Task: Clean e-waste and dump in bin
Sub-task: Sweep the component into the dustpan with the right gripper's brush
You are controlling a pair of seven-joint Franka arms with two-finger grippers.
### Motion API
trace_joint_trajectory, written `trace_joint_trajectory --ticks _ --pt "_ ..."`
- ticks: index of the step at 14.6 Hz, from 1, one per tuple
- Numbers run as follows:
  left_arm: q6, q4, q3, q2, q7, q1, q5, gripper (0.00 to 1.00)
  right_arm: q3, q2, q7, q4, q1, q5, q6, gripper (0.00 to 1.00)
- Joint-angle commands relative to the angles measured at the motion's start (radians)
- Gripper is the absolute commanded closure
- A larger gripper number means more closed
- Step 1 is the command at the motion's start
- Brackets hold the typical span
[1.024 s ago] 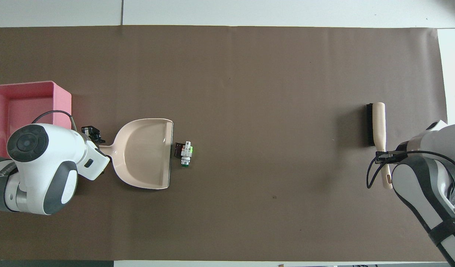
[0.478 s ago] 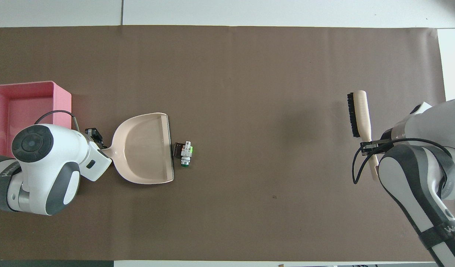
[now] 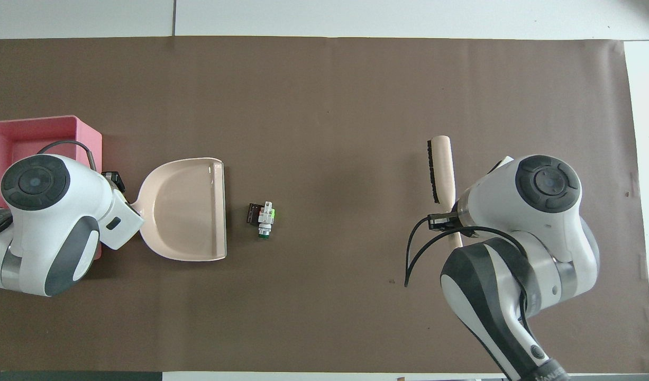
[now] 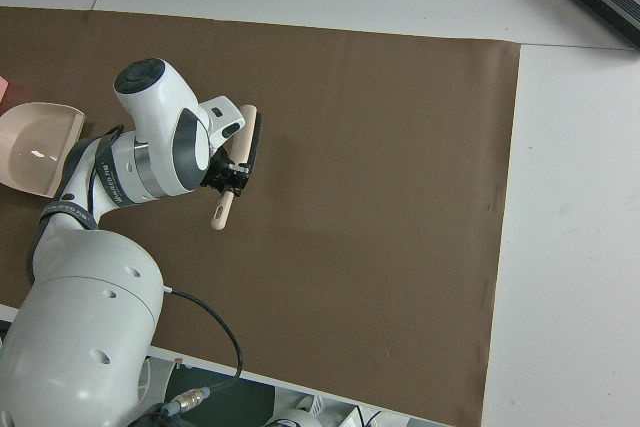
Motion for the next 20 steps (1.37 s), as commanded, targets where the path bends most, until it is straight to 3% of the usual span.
trace_joint_trajectory --ticks 1,8,12,20 --pt "-0.025 0.002 0.006 0.001 -0.001 -0.048 0.05 1.0 -0.005 0.041 0.083 0.035 0.107 0.004 0.028 1.0" --pt "-0.022 -0.025 0.006 0.031 -0.052 -0.104 0.064 1.0 0.001 0.183 0.337 0.207 0.328 0.047 0.028 1.0" --pt "-0.022 -0.032 0.006 0.03 -0.055 -0.104 0.064 1.0 0.001 0.34 0.427 0.372 0.427 0.069 0.014 1.0" --pt "-0.03 -0.039 0.006 0.024 -0.054 -0.104 0.064 1.0 0.038 0.461 0.426 0.455 0.438 0.104 -0.015 1.0"
